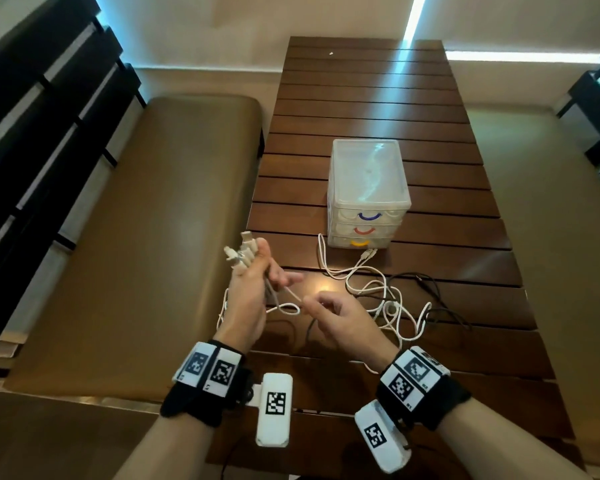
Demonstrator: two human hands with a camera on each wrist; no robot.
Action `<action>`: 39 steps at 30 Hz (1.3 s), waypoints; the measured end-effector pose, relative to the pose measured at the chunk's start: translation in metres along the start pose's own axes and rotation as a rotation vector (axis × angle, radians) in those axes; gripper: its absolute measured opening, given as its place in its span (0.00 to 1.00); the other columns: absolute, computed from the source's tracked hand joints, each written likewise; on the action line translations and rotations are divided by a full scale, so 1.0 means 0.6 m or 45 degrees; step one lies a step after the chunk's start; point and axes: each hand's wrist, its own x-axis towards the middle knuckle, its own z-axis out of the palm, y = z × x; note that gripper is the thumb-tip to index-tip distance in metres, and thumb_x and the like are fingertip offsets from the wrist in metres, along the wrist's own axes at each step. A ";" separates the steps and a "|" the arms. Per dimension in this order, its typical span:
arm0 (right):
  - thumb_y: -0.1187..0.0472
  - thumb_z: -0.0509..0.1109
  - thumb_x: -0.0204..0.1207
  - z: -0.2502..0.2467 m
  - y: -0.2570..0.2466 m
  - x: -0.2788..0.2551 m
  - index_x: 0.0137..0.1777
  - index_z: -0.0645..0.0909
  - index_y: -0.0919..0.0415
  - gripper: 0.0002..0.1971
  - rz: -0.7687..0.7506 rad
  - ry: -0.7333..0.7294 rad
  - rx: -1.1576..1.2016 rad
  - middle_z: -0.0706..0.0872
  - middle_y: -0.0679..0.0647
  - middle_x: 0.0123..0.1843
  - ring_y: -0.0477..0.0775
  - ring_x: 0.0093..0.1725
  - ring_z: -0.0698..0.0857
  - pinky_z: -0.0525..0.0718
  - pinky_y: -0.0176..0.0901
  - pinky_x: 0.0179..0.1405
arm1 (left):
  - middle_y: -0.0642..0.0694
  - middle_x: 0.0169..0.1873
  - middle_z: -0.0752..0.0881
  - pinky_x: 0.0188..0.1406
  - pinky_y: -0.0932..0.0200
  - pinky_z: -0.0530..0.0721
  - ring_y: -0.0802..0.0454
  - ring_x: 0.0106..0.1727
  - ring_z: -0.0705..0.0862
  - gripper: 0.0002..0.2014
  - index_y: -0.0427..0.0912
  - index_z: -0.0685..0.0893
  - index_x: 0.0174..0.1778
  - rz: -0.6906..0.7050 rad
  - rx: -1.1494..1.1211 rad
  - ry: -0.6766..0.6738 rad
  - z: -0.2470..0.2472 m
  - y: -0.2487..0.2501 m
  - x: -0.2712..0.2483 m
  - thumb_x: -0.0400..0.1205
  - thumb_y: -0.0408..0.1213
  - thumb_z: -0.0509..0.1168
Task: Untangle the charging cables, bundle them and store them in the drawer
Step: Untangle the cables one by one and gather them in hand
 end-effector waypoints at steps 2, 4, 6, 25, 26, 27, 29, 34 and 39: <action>0.43 0.64 0.85 -0.009 0.017 -0.006 0.37 0.82 0.62 0.24 -0.082 -0.062 -0.353 0.77 0.47 0.25 0.44 0.25 0.75 0.72 0.37 0.28 | 0.52 0.17 0.71 0.43 0.45 0.88 0.54 0.18 0.77 0.22 0.46 0.74 0.27 0.041 -0.107 -0.049 -0.024 0.015 0.013 0.87 0.49 0.57; 0.40 0.61 0.84 -0.021 0.025 -0.010 0.34 0.80 0.55 0.23 -0.120 -0.147 -0.647 0.80 0.48 0.28 0.45 0.29 0.78 0.74 0.39 0.31 | 0.53 0.15 0.67 0.30 0.54 0.86 0.57 0.16 0.68 0.24 0.45 0.72 0.24 0.064 -0.081 -0.119 -0.046 0.028 0.020 0.85 0.53 0.59; 0.41 0.60 0.85 -0.034 0.027 -0.009 0.34 0.76 0.47 0.20 -0.120 -0.175 -0.809 0.80 0.44 0.29 0.42 0.30 0.79 0.73 0.35 0.32 | 0.53 0.14 0.66 0.20 0.62 0.75 0.58 0.15 0.64 0.25 0.45 0.72 0.22 0.078 -0.006 -0.153 -0.060 0.040 0.026 0.85 0.51 0.60; 0.48 0.69 0.81 -0.066 -0.032 0.030 0.47 0.87 0.53 0.10 -0.102 0.044 -0.737 0.88 0.48 0.39 0.48 0.39 0.84 0.83 0.50 0.41 | 0.51 0.26 0.83 0.26 0.56 0.73 0.49 0.31 0.81 0.22 0.47 0.80 0.26 0.145 1.653 -0.358 0.023 -0.019 0.039 0.82 0.56 0.65; 0.44 0.68 0.81 -0.068 -0.029 0.028 0.45 0.86 0.53 0.13 -0.107 0.044 -0.748 0.86 0.48 0.36 0.48 0.37 0.83 0.82 0.51 0.39 | 0.51 0.26 0.83 0.26 0.56 0.74 0.50 0.30 0.81 0.22 0.47 0.82 0.25 0.165 1.669 -0.332 0.019 -0.013 0.043 0.83 0.54 0.67; 0.42 0.67 0.82 -0.071 -0.024 0.027 0.43 0.85 0.53 0.16 -0.101 0.047 -0.731 0.86 0.48 0.35 0.48 0.36 0.83 0.82 0.52 0.38 | 0.50 0.27 0.84 0.28 0.54 0.76 0.48 0.31 0.82 0.22 0.46 0.85 0.25 0.185 1.644 -0.295 0.013 -0.008 0.049 0.83 0.53 0.68; 0.41 0.65 0.83 -0.075 -0.017 0.025 0.40 0.86 0.51 0.18 -0.074 0.044 -0.620 0.85 0.51 0.33 0.47 0.35 0.83 0.85 0.52 0.37 | 0.49 0.26 0.86 0.31 0.51 0.80 0.47 0.30 0.84 0.20 0.46 0.86 0.25 0.223 1.432 -0.168 0.004 0.002 0.058 0.83 0.50 0.70; 0.47 0.63 0.86 -0.093 -0.016 0.023 0.39 0.87 0.50 0.17 -0.102 0.077 -0.513 0.80 0.50 0.29 0.41 0.30 0.77 0.75 0.34 0.34 | 0.55 0.22 0.77 0.18 0.62 0.71 0.60 0.17 0.69 0.17 0.46 0.77 0.33 0.139 0.377 0.101 -0.014 0.037 0.071 0.85 0.50 0.65; 0.48 0.62 0.87 -0.100 -0.016 0.027 0.44 0.88 0.55 0.18 -0.043 0.022 -0.584 0.83 0.54 0.31 0.42 0.31 0.77 0.74 0.37 0.35 | 0.55 0.23 0.74 0.16 0.68 0.69 0.62 0.16 0.64 0.15 0.47 0.75 0.38 -0.057 -0.343 0.400 -0.021 0.041 0.079 0.85 0.52 0.64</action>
